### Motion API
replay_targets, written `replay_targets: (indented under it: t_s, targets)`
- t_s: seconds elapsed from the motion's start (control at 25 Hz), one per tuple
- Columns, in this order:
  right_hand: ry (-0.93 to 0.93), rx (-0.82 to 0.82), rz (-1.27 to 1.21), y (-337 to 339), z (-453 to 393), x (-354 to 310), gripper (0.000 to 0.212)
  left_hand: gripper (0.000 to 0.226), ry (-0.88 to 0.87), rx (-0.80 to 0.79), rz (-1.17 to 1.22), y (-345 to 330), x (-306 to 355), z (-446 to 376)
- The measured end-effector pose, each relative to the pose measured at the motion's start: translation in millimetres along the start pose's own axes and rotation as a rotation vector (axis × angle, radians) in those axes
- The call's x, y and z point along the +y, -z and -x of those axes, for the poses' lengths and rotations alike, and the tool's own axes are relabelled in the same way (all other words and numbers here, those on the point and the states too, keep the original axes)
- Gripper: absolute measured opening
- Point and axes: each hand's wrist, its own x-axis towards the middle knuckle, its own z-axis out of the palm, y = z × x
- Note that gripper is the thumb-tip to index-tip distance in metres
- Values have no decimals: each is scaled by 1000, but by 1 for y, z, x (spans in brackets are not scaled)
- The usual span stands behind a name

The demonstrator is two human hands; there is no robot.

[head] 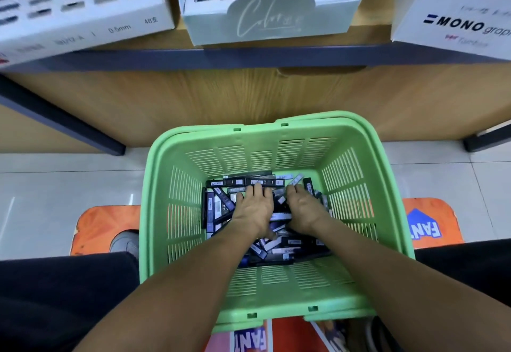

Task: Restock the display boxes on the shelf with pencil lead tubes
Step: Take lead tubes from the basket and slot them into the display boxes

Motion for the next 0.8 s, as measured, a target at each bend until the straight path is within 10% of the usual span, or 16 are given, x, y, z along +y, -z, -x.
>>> replay_targets:
  t_s: [0.8]
  targets:
    - [-220, 80, -995, 0, -12, 11, 57, 39, 68, 125, 197, 8, -6, -9]
